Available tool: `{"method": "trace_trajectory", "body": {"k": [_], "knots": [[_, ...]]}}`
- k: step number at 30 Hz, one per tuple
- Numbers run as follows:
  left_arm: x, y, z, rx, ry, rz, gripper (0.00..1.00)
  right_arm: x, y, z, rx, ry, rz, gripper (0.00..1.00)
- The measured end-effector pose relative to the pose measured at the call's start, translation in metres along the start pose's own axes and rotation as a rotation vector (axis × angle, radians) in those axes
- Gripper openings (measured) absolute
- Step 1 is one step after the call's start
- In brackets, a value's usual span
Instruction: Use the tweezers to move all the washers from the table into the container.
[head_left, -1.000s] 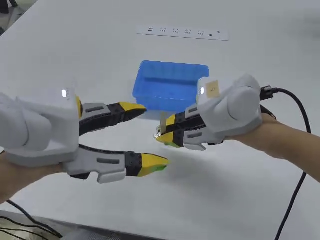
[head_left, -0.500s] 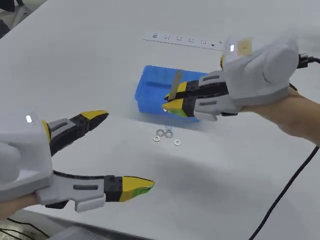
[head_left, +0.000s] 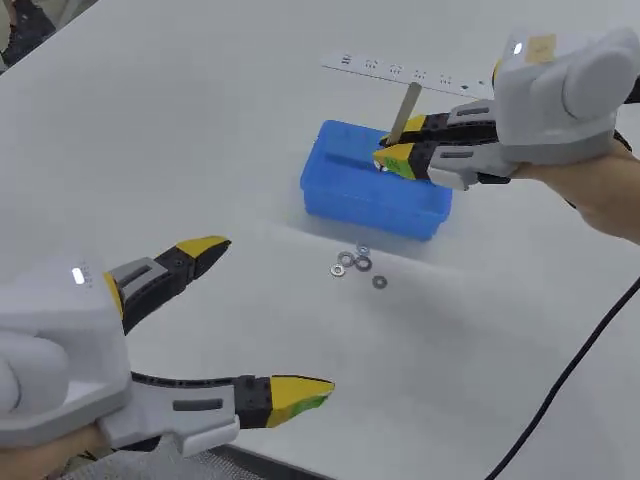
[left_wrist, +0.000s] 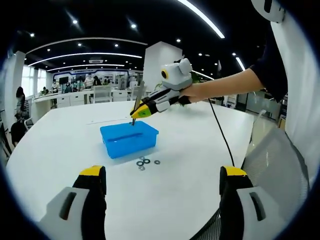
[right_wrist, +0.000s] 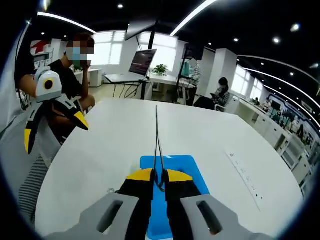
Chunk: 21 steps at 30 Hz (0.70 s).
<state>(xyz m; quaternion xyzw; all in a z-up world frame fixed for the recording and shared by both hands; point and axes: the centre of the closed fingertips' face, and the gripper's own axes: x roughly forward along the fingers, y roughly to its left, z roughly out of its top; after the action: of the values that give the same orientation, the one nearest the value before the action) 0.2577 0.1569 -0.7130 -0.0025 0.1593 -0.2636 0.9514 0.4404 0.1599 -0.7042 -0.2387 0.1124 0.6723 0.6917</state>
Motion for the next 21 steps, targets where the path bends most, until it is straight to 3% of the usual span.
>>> {"method": "trace_trajectory", "body": {"k": [8,21], "knots": [[0.000,0.002,-0.004,-0.010,0.035,0.000,0.99,0.018,-0.014,-0.035,0.047,0.061,-0.001,0.09],[0.001,0.006,-0.003,-0.002,0.066,-0.009,0.99,0.025,-0.018,-0.050,0.064,0.088,0.011,0.10]]}}
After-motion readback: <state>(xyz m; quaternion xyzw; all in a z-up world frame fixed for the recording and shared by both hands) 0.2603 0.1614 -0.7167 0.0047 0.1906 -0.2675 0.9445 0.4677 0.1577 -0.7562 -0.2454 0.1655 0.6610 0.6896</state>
